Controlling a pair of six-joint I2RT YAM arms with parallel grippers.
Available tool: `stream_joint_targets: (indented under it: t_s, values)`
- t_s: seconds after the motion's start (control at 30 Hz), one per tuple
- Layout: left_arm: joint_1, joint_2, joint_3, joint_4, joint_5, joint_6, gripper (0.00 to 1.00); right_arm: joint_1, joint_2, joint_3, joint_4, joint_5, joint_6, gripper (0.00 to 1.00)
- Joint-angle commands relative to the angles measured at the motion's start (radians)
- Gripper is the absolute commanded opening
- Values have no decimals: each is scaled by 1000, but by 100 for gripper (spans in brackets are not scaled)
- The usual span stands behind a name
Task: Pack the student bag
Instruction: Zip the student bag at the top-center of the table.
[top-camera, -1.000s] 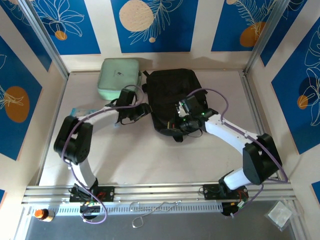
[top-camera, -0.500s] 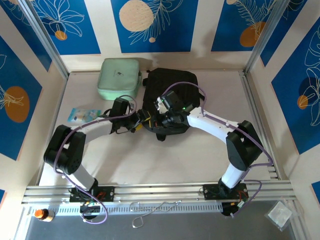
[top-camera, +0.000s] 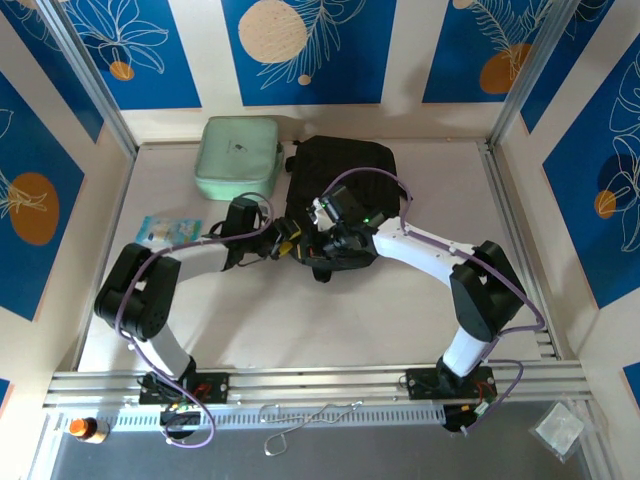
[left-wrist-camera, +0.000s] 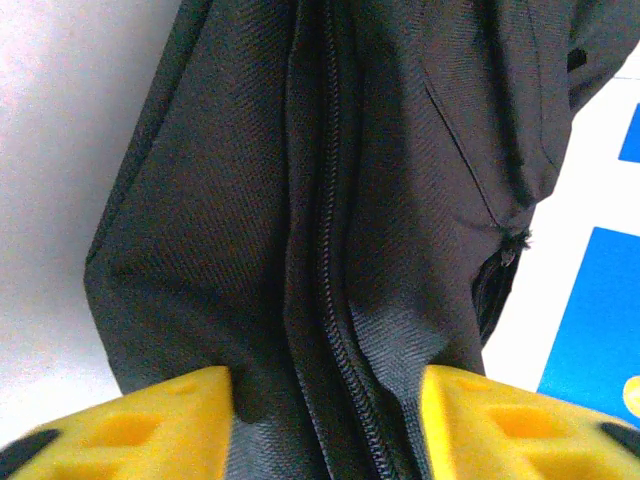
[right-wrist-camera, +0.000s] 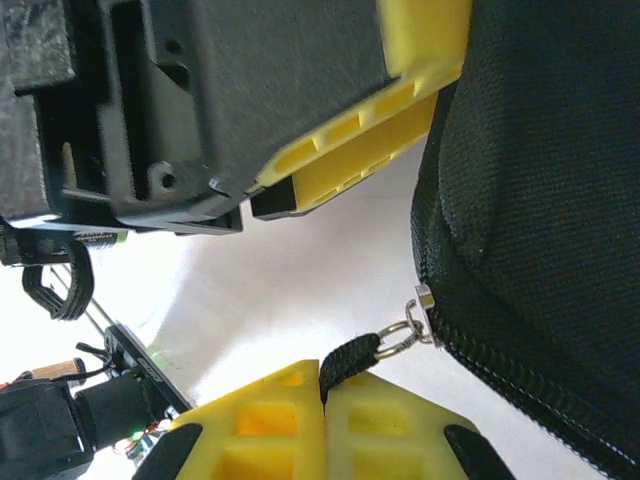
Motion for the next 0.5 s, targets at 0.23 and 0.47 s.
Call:
stream_joint_targets:
  t_s: [0.23, 0.47]
  values:
    - [-15, 43, -3, 57, -39, -14, 15, 4, -41, -51, -4, -23, 27, 0]
    - [-15, 74, -10, 7, -93, 31, 1, -39, -107, -160, -22, 38, 76, 0]
